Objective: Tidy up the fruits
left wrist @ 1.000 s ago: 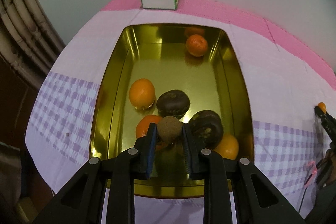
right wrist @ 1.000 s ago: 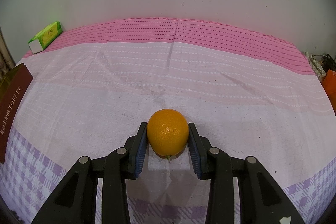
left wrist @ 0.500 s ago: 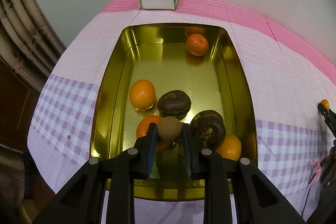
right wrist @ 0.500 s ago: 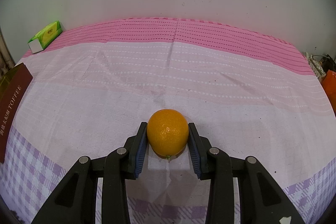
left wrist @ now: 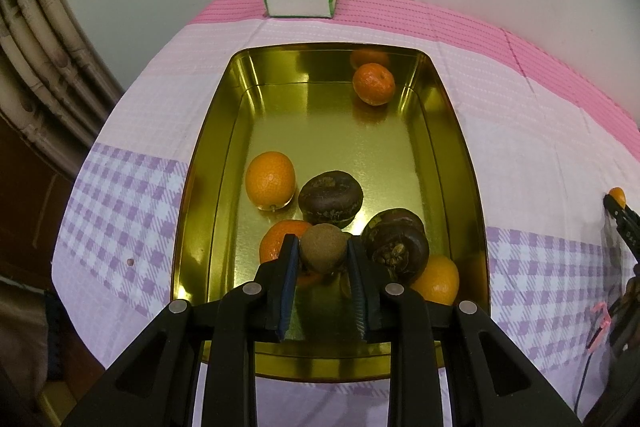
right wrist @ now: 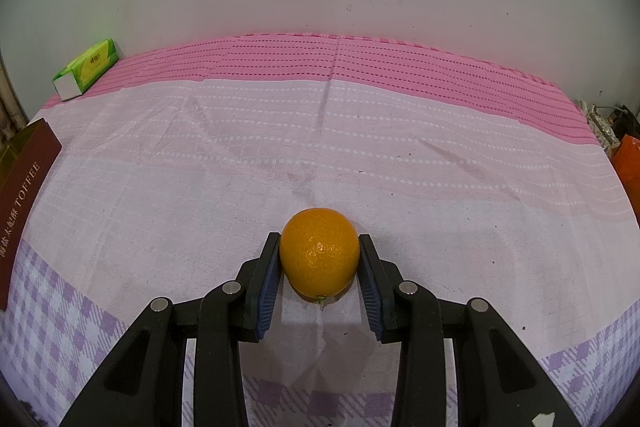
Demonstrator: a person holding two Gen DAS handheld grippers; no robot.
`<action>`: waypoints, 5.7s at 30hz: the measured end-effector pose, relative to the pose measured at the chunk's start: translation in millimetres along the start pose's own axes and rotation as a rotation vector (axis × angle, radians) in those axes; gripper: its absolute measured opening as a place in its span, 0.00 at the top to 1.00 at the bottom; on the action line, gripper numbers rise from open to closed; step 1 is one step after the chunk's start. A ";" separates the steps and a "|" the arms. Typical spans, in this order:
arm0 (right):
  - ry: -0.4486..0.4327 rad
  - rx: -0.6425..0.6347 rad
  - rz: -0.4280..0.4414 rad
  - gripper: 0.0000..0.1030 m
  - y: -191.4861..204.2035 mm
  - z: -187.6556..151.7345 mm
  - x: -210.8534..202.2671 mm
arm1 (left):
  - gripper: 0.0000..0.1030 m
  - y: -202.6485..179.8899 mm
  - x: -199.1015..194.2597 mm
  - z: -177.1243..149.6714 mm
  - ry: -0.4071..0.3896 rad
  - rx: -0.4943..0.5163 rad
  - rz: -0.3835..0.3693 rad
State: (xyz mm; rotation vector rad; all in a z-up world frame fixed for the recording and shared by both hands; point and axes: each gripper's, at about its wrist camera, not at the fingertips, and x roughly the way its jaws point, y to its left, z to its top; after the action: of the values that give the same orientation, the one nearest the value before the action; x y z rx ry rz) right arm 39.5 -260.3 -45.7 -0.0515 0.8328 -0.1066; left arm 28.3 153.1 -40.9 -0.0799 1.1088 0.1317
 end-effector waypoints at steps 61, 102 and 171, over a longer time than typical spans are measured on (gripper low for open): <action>-0.074 -0.255 0.305 0.68 186.3 35.9 -75.9 | 0.22 64.0 -45.7 0.1 -0.110 -0.073 0.040; 0.045 -0.449 0.415 0.66 332.7 7.3 -44.8 | 0.21 86.2 -48.5 -16.3 -0.080 -0.089 0.062; 0.085 -0.405 0.325 0.01 309.2 -21.0 -90.1 | 0.21 69.3 -46.0 -20.0 -0.084 -0.030 0.084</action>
State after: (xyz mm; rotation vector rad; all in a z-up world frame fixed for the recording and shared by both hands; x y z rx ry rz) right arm -13.3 57.1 -20.6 -0.2923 0.9276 0.3694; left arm -19.7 216.0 -8.4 -0.0543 1.0269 0.2253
